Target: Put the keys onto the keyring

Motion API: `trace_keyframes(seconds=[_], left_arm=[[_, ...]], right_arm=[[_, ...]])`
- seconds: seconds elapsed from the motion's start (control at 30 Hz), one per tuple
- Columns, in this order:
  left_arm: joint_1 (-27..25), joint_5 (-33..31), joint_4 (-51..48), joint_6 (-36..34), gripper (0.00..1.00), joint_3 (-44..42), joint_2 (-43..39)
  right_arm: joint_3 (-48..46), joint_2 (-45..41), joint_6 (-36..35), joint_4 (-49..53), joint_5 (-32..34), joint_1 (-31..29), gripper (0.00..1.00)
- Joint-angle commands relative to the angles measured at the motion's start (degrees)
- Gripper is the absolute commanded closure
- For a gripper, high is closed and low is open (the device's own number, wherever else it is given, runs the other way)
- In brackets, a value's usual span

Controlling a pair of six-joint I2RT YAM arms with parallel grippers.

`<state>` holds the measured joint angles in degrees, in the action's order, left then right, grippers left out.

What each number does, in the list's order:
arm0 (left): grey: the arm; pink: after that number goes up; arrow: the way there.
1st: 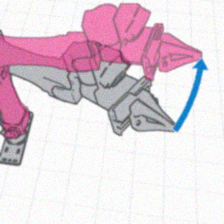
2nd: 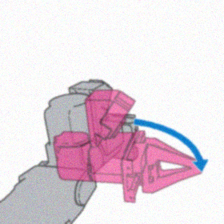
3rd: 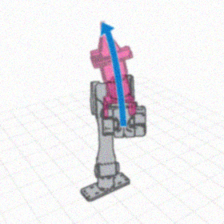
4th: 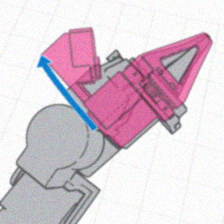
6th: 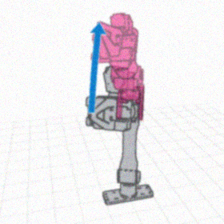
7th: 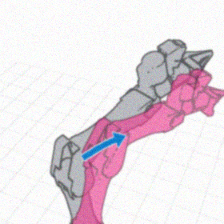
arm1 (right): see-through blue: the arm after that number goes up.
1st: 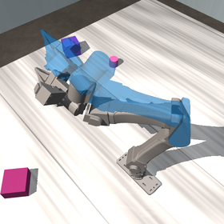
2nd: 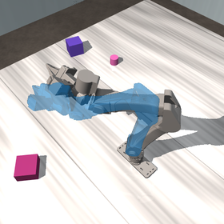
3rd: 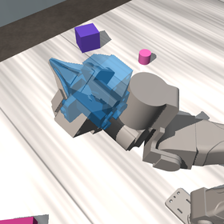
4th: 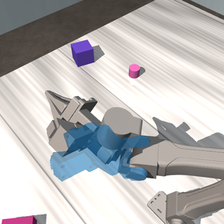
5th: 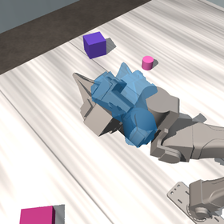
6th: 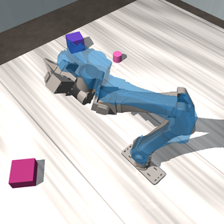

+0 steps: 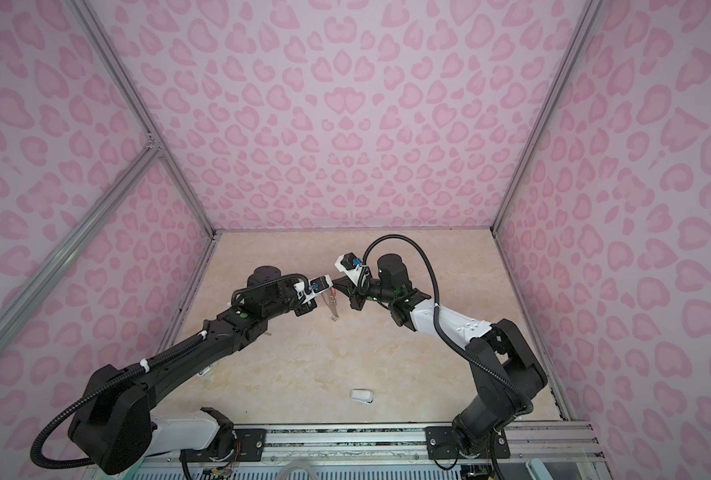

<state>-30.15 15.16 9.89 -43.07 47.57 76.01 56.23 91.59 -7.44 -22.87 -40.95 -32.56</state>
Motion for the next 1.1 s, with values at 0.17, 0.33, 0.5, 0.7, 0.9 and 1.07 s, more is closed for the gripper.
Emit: trace_keyframes(seconds=[0.17, 0.33, 0.5, 0.7, 0.9, 1.07], left_arm=[[-0.17, 2.04, -0.74, -0.56, 0.97, -0.02, -0.64], [-0.17, 2.76, -0.92, -0.54, 0.97, 0.14, -0.9], [-0.17, 2.73, -1.2, -0.3, 0.97, 0.36, -0.81], [-0.25, 2.72, -1.36, 0.62, 0.97, 1.04, -0.26], [-1.55, 1.49, -1.95, 0.68, 0.97, 1.95, 0.88], [-2.34, 0.07, -2.83, -0.53, 0.97, 2.0, 1.19]], right_arm=[[0.96, 0.5, -1.1, 2.17, 3.22, 0.47, 1.0], [1.77, 0.71, -1.61, 4.36, 4.04, 0.47, 1.0], [3.8, 1.17, -2.74, 9.54, 5.5, 0.3, 1.0], [4.3, 0.72, -2.39, 10.22, 6.52, -0.03, 1.0], [3.7, 0.53, -0.99, 7.5, 5.74, -0.58, 1.0], [3.55, -0.22, -1.25, 7.69, 6.03, -0.59, 1.0]])
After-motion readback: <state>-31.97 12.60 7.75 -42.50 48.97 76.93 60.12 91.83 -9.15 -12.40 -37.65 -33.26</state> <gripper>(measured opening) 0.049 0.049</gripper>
